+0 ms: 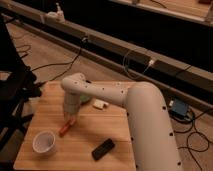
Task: Drag the pepper across the table
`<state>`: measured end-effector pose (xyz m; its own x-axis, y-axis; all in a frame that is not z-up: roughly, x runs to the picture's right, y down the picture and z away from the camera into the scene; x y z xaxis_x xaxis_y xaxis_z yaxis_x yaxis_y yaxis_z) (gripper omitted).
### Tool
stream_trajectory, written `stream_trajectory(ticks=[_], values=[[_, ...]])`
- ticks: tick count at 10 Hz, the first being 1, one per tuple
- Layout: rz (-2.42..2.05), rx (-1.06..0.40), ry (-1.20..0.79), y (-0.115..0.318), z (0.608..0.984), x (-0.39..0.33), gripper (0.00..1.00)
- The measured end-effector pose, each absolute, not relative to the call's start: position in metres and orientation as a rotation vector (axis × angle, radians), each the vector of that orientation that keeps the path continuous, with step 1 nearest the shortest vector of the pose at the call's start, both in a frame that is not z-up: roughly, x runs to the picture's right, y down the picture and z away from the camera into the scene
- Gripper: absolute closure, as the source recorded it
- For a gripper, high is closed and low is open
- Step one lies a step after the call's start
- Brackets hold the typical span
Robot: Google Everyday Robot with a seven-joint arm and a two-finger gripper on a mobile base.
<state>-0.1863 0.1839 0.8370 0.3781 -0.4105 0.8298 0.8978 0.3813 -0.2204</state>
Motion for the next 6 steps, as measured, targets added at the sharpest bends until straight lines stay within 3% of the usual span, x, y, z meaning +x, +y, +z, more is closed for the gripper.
stream_trajectory(ticks=[6], values=[[-0.821,-0.833,-0.667,0.193,0.826,-0.116,1.00]])
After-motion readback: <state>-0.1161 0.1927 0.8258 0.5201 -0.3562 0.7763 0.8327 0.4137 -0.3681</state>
